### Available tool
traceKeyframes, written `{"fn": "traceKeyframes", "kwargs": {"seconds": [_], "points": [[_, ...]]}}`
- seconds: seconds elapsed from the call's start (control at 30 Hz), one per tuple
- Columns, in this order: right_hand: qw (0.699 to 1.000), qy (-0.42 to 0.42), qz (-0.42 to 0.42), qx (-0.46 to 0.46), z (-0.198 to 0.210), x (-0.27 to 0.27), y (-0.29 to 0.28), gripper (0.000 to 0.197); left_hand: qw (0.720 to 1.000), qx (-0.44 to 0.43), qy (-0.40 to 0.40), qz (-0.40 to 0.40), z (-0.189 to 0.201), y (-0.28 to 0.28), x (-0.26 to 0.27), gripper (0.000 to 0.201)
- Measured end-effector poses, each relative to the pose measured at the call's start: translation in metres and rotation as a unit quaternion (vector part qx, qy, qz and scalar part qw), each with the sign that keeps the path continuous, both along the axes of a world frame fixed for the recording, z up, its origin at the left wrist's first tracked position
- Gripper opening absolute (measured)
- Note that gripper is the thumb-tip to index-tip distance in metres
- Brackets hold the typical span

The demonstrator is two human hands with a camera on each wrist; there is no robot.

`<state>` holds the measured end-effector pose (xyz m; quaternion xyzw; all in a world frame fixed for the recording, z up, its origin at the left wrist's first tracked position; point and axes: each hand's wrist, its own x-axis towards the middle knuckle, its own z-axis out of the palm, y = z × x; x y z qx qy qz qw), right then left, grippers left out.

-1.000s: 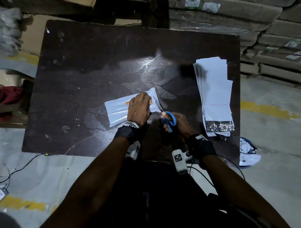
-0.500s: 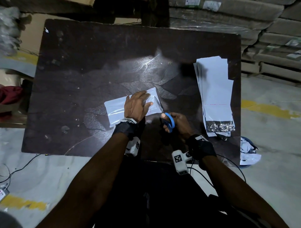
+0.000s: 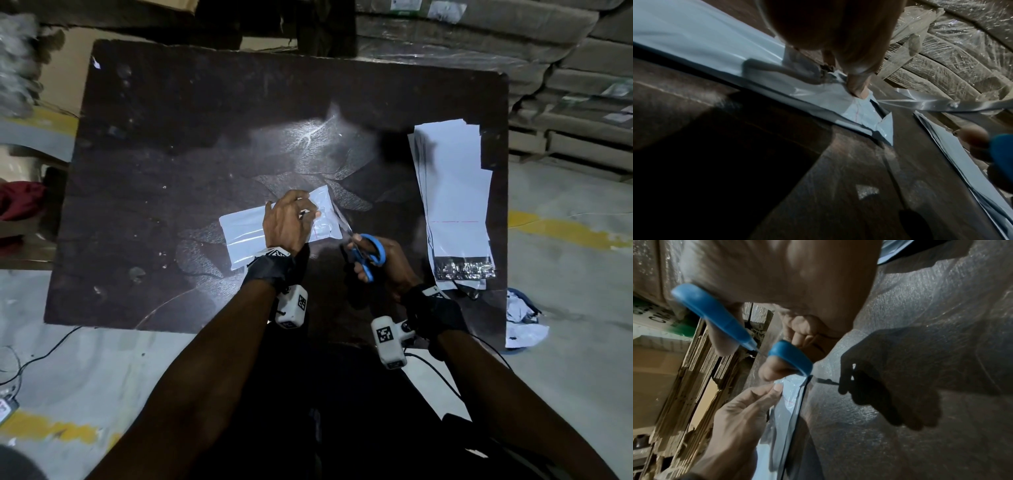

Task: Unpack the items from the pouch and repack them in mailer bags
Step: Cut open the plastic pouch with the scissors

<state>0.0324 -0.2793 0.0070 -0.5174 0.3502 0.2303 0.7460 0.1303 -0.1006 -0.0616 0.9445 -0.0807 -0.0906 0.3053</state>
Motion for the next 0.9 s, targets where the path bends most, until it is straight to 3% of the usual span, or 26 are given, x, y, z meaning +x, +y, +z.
{"fn": "traceKeyframes", "kwargs": {"seconds": [0.13, 0.33, 0.53, 0.73, 0.9], "points": [[1.0, 0.004, 0.003, -0.002, -0.003, -0.001, 0.005, 0.024, 1.0, -0.012, 0.002, 0.003, 0.003, -0.001, -0.001, 0.011], [1.0, -0.01, 0.002, 0.017, -0.007, 0.006, 0.008, 0.04, 1.0, -0.027, 0.011, -0.007, 0.004, 0.001, 0.0, 0.01], [0.999, 0.001, 0.008, 0.053, -0.008, 0.005, 0.002, 0.034, 0.999, -0.046, 0.009, -0.023, 0.003, 0.004, -0.001, 0.017], [1.0, -0.025, -0.01, 0.0, -0.015, 0.004, 0.01, 0.027, 0.997, -0.067, 0.002, -0.035, -0.001, 0.0, -0.006, 0.019], [0.999, -0.026, -0.04, 0.009, -0.017, 0.005, 0.021, 0.022, 0.997, -0.064, -0.008, -0.039, -0.003, 0.004, -0.008, 0.015]]}}
